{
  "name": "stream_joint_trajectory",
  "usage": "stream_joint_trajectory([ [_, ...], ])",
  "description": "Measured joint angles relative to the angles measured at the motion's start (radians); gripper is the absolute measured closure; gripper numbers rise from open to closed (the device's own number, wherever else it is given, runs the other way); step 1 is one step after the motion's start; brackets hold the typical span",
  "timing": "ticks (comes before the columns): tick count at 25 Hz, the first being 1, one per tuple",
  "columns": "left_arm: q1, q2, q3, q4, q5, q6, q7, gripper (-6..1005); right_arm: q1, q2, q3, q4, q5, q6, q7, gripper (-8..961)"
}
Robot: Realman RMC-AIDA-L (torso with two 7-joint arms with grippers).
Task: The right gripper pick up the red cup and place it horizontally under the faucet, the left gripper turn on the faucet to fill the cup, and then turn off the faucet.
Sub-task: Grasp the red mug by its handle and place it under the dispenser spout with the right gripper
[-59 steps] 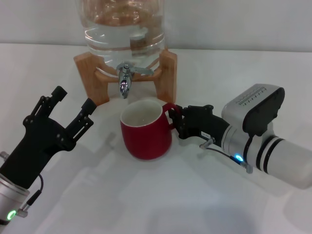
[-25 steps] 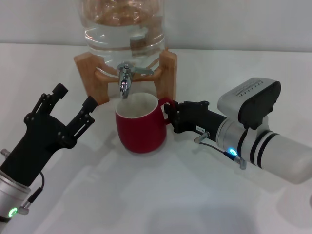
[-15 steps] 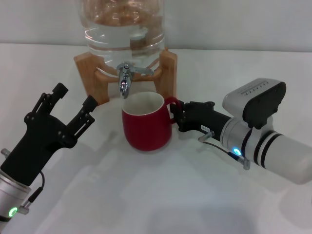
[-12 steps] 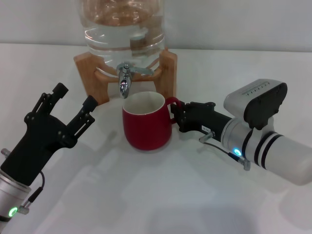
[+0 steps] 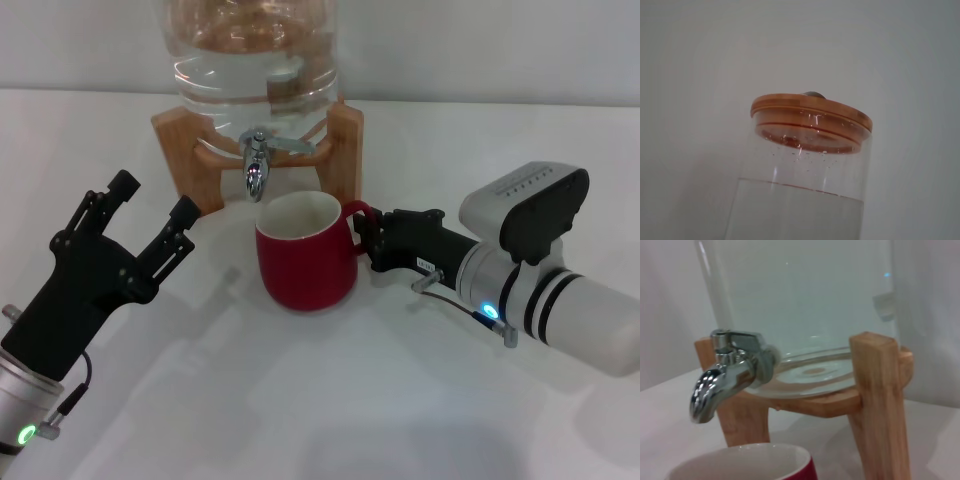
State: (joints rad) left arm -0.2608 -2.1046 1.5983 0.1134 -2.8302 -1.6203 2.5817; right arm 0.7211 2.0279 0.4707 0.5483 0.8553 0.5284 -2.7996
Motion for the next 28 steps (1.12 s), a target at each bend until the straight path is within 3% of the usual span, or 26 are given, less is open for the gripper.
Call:
stream_joint_trajectory([
  [28, 0.001, 0.0, -0.002, 0.0, -0.003, -0.022, 0.0, 139, 0.011, 0.0, 0.0, 0.006, 0.005, -0.029, 0.005, 841],
])
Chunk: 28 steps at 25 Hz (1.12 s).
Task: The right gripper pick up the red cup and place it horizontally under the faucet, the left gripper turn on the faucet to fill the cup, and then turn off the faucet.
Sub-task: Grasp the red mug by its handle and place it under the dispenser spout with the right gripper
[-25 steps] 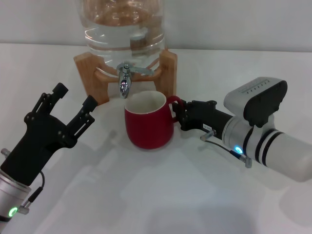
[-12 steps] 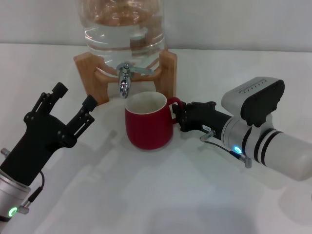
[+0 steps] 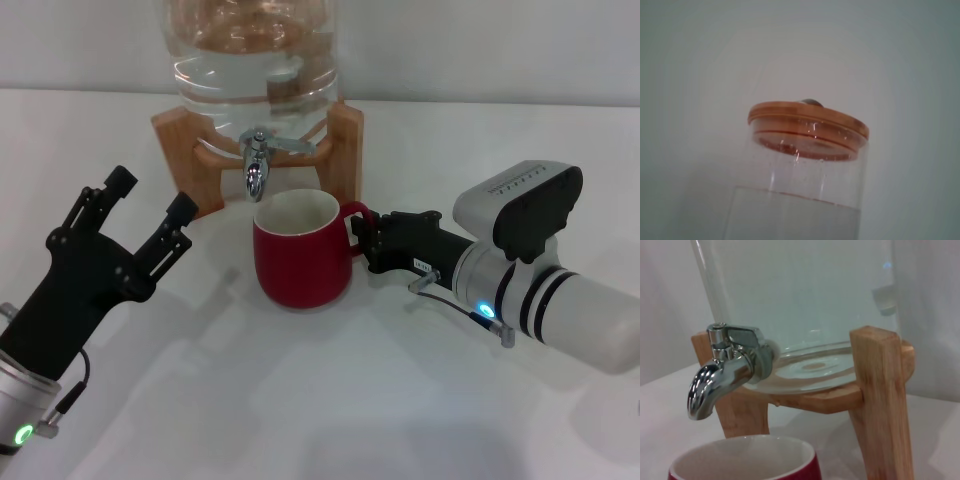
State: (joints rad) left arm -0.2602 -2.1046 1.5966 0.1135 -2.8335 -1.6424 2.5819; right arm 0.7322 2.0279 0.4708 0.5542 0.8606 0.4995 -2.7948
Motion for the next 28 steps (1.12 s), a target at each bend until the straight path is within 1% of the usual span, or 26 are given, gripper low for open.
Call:
stream_joint_trajectory([
  [8, 0.004, 0.0, 0.004, -0.001, -0.023, 0.006, 0.0, 139, 0.006, 0.0, -0.003, 0.002, 0.0, -0.011, 0.0, 841],
  [13, 0.002, 0.0, 0.005, -0.003, -0.024, 0.006, 0.0, 139, 0.008, 0.0, -0.001, 0.003, 0.0, -0.012, 0.0, 806],
  [16, 0.001, 0.0, 0.005, -0.002, -0.024, 0.007, 0.0, 139, 0.009, 0.0, -0.001, 0.003, 0.0, -0.012, 0.0, 751],
  [28, -0.001, 0.0, 0.005, 0.0, -0.024, 0.016, 0.0, 139, 0.028, 0.0, -0.003, 0.011, -0.003, -0.025, 0.054, 747],
])
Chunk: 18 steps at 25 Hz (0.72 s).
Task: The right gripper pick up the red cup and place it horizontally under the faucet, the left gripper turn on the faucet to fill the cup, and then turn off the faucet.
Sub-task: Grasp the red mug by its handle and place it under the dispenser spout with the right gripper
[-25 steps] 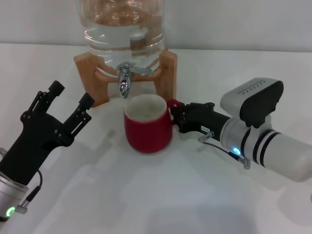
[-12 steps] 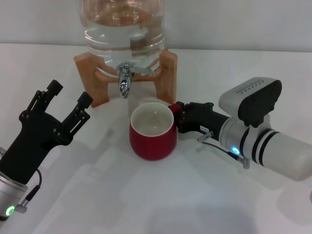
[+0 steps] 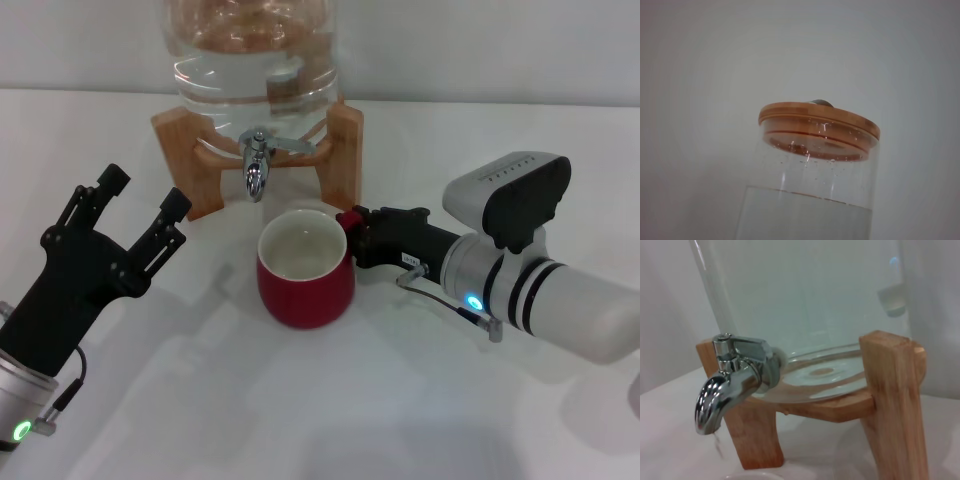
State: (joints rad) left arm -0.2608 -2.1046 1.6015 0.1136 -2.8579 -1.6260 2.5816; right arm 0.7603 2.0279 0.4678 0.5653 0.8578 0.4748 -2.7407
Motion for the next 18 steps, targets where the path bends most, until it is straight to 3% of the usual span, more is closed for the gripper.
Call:
stream_joint_trajectory([
  [18, -0.002, 0.0, -0.001, 0.0, 0.0, 0.003, 0.0, 139, 0.012, 0.0, 0.002, 0.02, 0.004, -0.036, 0.067, 748],
])
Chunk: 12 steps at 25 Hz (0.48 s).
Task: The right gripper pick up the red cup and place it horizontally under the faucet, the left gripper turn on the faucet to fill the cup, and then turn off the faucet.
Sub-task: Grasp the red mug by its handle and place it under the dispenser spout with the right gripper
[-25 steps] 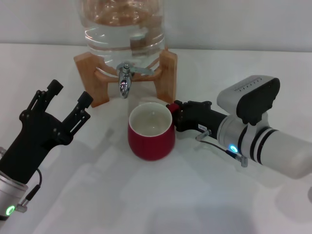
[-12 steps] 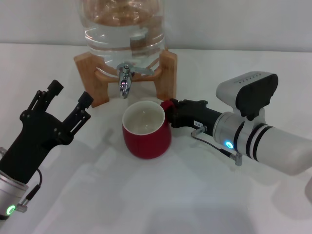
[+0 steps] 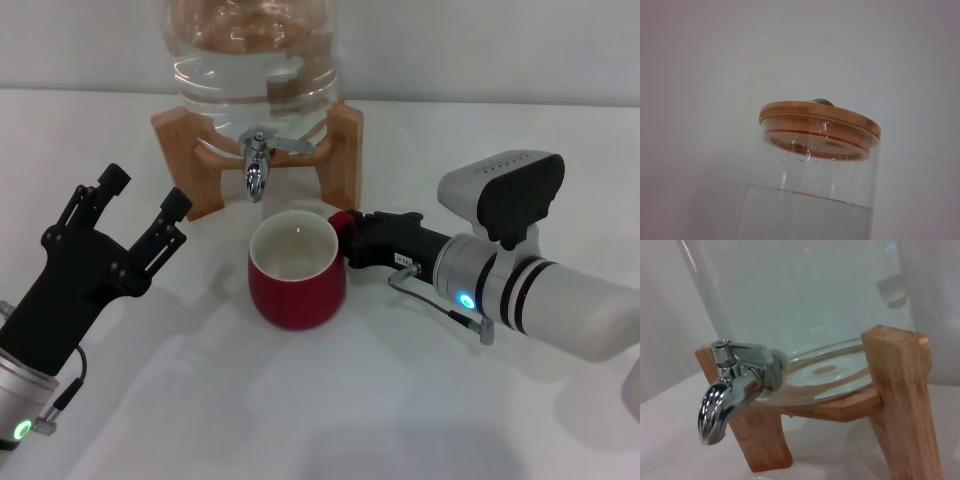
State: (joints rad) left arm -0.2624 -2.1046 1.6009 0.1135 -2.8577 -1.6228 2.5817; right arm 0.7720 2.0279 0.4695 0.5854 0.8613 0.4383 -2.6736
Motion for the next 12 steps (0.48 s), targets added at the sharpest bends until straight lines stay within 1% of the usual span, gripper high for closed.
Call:
stream_joint_trajectory([
  [12, 0.0, 0.0, 0.001, -0.001, 0.0, 0.0, 0.0, 139, 0.009, 0.0, 0.005, -0.005, 0.0, 0.003, -0.004, 748],
])
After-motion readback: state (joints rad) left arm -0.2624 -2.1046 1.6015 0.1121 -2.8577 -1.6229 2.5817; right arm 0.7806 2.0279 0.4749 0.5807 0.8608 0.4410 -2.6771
